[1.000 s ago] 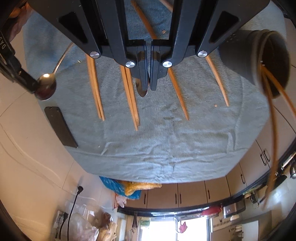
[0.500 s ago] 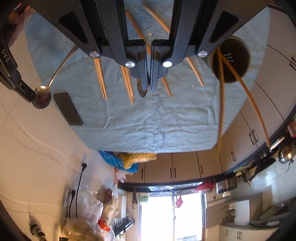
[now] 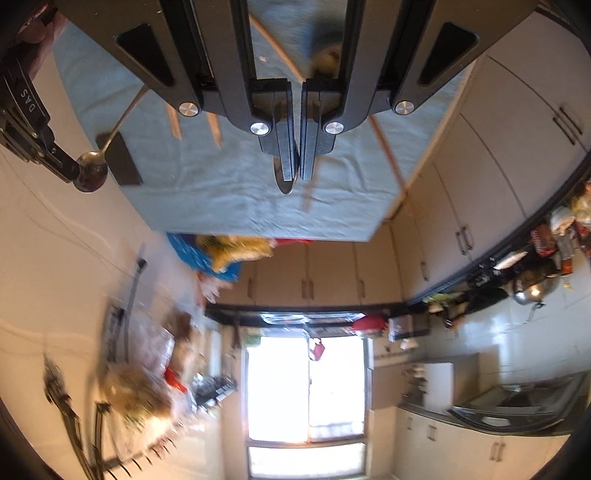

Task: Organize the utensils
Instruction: 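Carry both held spoons up toward the black holder, then lower both spoons into the black holder and open both tools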

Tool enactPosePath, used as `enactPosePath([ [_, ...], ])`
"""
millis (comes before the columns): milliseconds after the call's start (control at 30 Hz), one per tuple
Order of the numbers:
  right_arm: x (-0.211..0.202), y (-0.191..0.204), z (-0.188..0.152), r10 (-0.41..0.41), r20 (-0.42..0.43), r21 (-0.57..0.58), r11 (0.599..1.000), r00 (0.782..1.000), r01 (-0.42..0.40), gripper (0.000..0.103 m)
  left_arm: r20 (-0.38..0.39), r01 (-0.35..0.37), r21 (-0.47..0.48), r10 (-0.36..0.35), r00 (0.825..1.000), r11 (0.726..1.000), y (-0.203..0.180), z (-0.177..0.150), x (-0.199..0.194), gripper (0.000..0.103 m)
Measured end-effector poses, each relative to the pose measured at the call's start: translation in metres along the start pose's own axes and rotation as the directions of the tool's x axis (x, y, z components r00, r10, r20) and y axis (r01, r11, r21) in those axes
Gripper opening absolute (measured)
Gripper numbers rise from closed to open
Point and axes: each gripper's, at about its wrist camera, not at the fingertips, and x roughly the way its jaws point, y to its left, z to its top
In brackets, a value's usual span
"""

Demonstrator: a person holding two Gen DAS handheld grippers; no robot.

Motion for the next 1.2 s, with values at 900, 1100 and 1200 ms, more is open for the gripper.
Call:
enactPosePath([
  [900,0.094,0.191,-0.005,0.029,-0.013,-0.355,0.934,0.999,-0.032,0.002,-0.008,-0.214,-0.059,0.214,0.977,0.975,0.103,-0.030,0.038,0.003],
  [1100,0.103,0.195,-0.021,0.033,-0.060,-0.368,0.928,0.998,-0.053,0.003,-0.047,-0.170,-0.076,0.166,0.985,0.983,0.106,-0.041,0.053,0.003],
  [1200,0.109,0.192,-0.024,0.054,-0.097,-0.346,0.934,0.994,-0.084,0.003,-0.059,-0.163,-0.084,0.159,0.986,0.983,0.107,-0.045,0.057,0.003],
])
